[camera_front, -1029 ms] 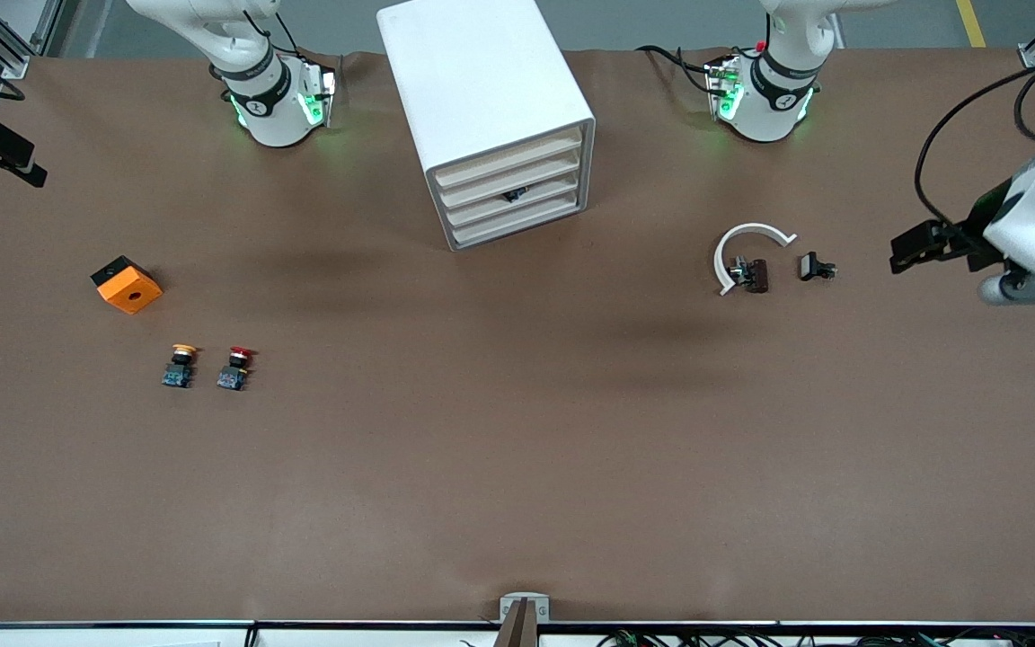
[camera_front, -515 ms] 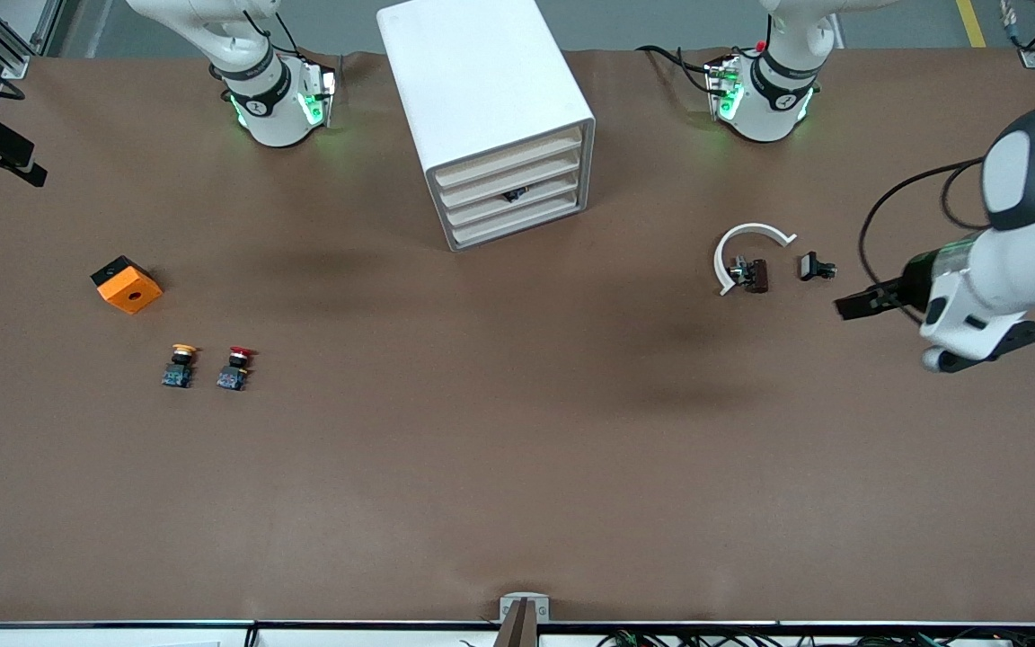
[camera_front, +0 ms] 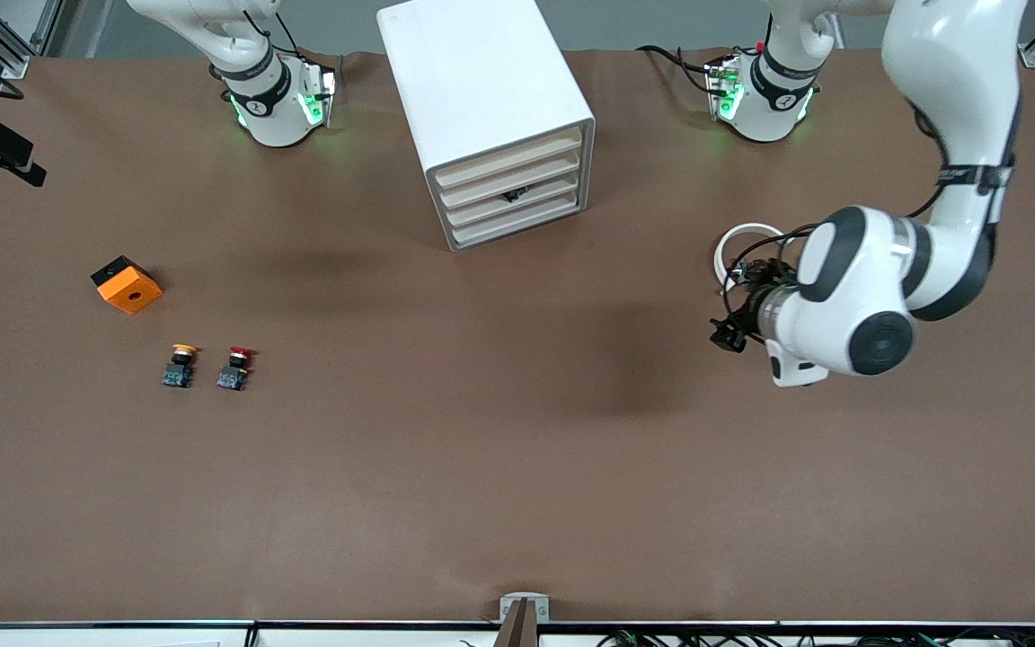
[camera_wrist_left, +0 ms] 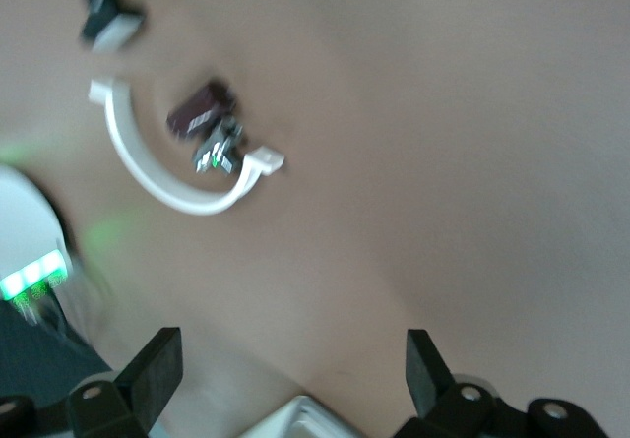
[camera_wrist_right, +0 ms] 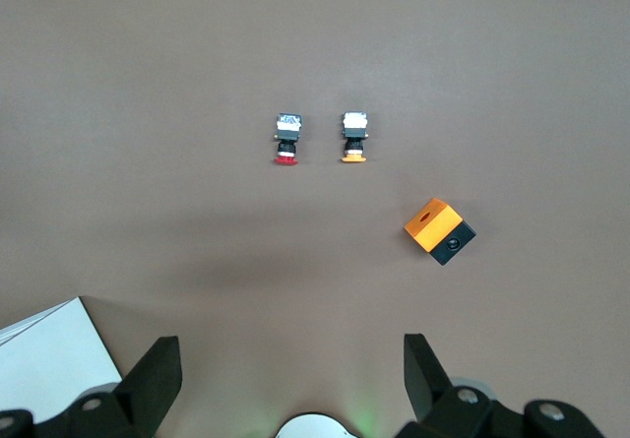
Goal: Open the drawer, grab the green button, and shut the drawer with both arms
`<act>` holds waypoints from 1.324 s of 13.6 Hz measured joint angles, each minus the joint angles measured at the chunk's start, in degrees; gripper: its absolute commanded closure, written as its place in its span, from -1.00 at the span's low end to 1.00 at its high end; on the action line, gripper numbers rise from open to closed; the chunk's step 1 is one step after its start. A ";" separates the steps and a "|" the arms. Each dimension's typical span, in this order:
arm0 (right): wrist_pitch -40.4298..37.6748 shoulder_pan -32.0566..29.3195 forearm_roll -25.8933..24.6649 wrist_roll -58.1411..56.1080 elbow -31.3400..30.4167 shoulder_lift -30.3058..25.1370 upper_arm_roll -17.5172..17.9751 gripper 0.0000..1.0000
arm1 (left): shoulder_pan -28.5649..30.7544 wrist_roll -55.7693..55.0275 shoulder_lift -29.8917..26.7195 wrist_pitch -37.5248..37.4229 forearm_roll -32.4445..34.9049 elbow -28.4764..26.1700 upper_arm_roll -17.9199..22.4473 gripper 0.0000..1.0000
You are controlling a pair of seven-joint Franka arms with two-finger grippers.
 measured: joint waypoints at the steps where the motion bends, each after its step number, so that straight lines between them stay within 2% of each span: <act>1: 0.00 0.00 0.00 0.00 0.01 0.00 -0.02 -1.00 | -1.08 -8.43 1.28 -0.02 -0.04 0.03 -0.05 -1.00; 3: 0.07 0.00 0.00 0.00 0.14 -0.02 -0.03 -1.00 | -3.67 -21.05 3.90 -0.08 -0.10 0.17 -0.21 -1.00; 5: 0.19 -0.01 0.00 0.00 0.40 -0.08 -0.06 -1.00 | -7.21 -27.95 6.70 -0.77 -0.97 0.25 -0.32 -1.00; 9: 0.50 -0.18 0.00 0.00 0.66 -0.08 -0.21 -1.00 | -9.88 -40.41 12.53 -0.94 -13.30 1.94 -0.30 -1.00; 11: 0.47 -0.45 0.02 0.01 0.53 1.27 -0.40 -1.00 | -10.63 -43.68 14.46 -1.21 -17.01 2.76 -0.31 -0.99; 13: 1.05 -0.54 0.02 0.00 0.86 4.00 -0.42 -1.00 | -12.11 -45.88 15.66 -1.35 -22.53 3.01 -0.31 -0.73; 16: 1.45 -0.64 0.00 0.00 1.22 8.03 -0.44 -1.00 | -12.97 -47.40 16.81 -1.36 -28.70 3.14 -0.29 -0.44; 18: 1.67 -0.82 -0.17 0.00 1.34 11.01 -0.54 -1.00 | -13.24 -48.04 17.63 -1.48 -32.73 3.17 -0.24 -0.41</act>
